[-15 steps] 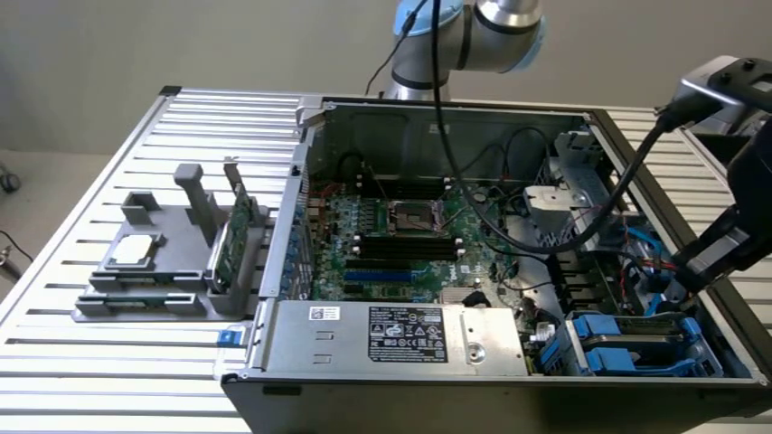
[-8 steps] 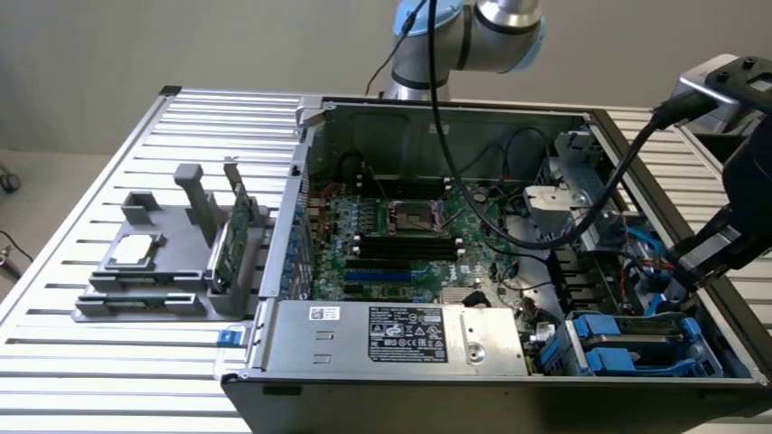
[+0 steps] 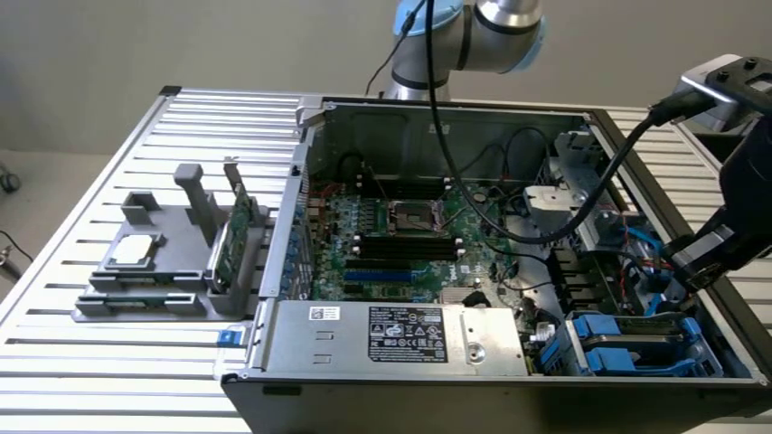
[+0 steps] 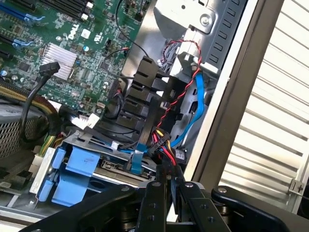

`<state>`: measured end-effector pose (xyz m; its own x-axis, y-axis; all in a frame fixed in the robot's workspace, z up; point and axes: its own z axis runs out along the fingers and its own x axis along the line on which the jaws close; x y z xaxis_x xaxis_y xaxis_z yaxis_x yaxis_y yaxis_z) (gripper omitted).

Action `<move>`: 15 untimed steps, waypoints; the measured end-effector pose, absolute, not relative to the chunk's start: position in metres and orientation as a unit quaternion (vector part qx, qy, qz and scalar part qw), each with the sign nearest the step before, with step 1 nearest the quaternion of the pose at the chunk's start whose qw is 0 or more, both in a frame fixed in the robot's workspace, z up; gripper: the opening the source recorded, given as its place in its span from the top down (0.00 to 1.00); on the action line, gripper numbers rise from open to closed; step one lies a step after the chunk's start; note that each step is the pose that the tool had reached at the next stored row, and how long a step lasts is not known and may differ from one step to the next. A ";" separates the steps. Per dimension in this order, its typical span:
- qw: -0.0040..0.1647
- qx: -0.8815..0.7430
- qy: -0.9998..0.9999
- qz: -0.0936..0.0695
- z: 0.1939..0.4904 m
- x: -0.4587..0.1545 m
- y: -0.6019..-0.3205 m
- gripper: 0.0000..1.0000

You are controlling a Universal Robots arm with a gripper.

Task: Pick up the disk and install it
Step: 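Insert the first disk wire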

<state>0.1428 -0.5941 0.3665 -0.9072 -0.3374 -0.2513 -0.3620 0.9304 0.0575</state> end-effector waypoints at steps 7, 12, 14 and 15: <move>0.129 -0.155 0.978 0.060 0.366 0.141 -0.594 0.81; 0.136 -0.134 0.980 0.064 0.365 0.140 -0.593 0.81; 0.138 -0.129 0.980 0.064 0.365 0.136 -0.593 0.81; 0.138 -0.127 0.980 0.064 0.364 0.134 -0.593 0.81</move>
<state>0.1341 -0.5930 0.3645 -0.9294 -0.2319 -0.2872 -0.2675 0.9593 0.0909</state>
